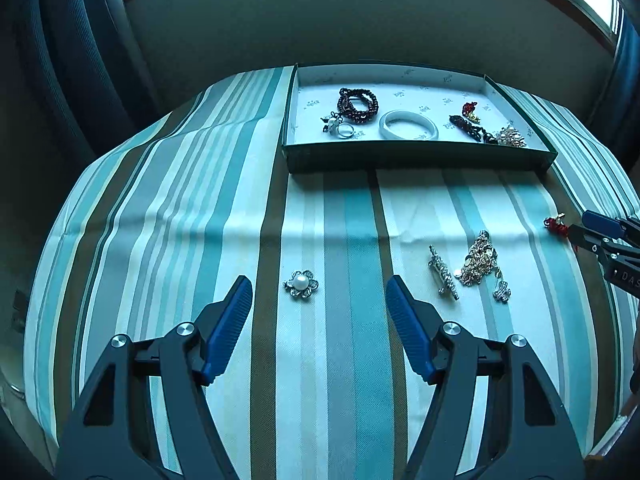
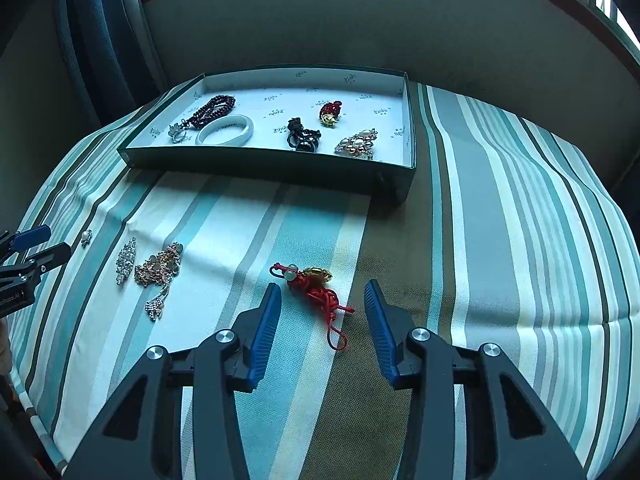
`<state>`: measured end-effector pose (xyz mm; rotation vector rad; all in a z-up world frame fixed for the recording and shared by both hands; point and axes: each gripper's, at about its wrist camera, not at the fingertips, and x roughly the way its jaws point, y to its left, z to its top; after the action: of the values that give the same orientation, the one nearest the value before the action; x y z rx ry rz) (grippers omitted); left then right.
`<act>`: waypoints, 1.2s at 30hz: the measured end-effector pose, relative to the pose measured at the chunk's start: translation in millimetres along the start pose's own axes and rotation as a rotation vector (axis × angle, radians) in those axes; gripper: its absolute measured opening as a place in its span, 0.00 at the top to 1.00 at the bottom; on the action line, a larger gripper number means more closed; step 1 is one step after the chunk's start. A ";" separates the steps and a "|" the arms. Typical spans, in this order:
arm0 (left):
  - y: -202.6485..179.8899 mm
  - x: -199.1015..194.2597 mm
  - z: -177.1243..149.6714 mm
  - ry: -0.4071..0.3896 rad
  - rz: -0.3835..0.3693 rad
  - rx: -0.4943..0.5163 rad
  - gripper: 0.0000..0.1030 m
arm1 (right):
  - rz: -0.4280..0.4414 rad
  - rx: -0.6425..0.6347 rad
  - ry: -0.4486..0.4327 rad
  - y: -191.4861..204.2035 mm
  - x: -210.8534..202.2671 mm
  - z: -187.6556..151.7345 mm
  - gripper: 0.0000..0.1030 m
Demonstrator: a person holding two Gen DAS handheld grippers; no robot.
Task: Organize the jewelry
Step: 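Grasp the red-cord gold ingot charm with the right gripper, then grasp the long rhinestone brooch with the left gripper while the right gripper holds the charm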
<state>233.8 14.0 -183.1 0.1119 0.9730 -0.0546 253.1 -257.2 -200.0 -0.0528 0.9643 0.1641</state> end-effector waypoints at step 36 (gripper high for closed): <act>-65.8 32.7 9.5 0.071 -0.044 0.108 0.42 | 0.014 -0.020 -0.003 -18.0 1.4 -7.5 0.82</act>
<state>253.6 -52.3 -209.5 0.1927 1.0431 -0.1448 250.8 -275.8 -206.0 -0.0642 0.9607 0.1861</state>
